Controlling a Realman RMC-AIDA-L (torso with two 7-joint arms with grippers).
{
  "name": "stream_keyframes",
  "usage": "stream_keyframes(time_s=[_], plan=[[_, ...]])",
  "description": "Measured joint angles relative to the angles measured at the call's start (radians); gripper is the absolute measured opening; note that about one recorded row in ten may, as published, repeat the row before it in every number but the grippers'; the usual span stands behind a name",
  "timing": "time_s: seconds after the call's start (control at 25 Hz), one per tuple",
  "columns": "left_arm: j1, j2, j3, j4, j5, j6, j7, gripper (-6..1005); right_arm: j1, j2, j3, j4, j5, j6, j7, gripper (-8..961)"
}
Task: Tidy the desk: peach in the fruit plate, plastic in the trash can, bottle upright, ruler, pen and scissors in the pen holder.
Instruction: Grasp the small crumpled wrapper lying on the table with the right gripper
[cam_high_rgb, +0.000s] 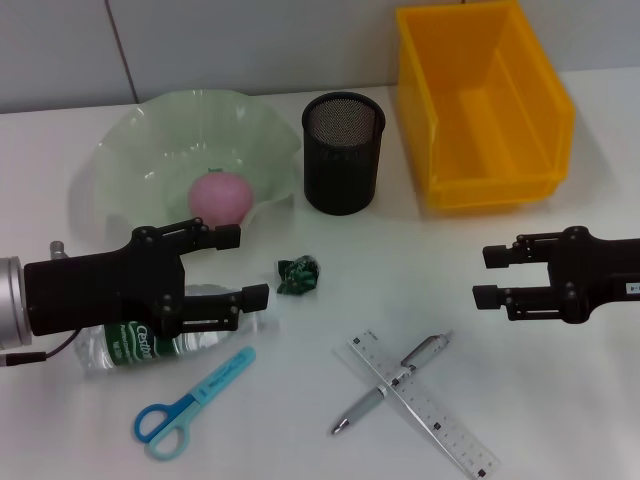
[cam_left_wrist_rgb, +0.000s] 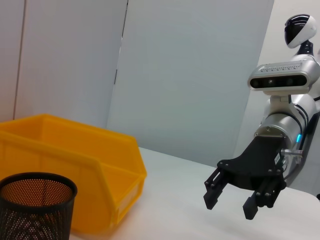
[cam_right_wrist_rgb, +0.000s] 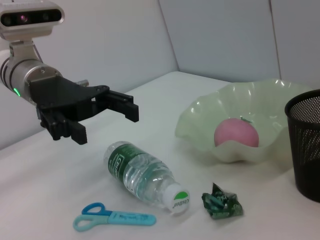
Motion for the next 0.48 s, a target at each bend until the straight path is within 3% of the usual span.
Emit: stream_keyframes(time_s=[0.16,0.48], plan=[[0.002,0.003,0.000,0.002,0.001,0.004,0.000,861,0.004,0.006,0.001,0.009,0.003,-0.001,0.000,632],[0.005,0.014,0.002,0.002,0.004,0.013,0.010,861,0.008,0.040,0.002,0.015,0.004,-0.002,-0.025,633]])
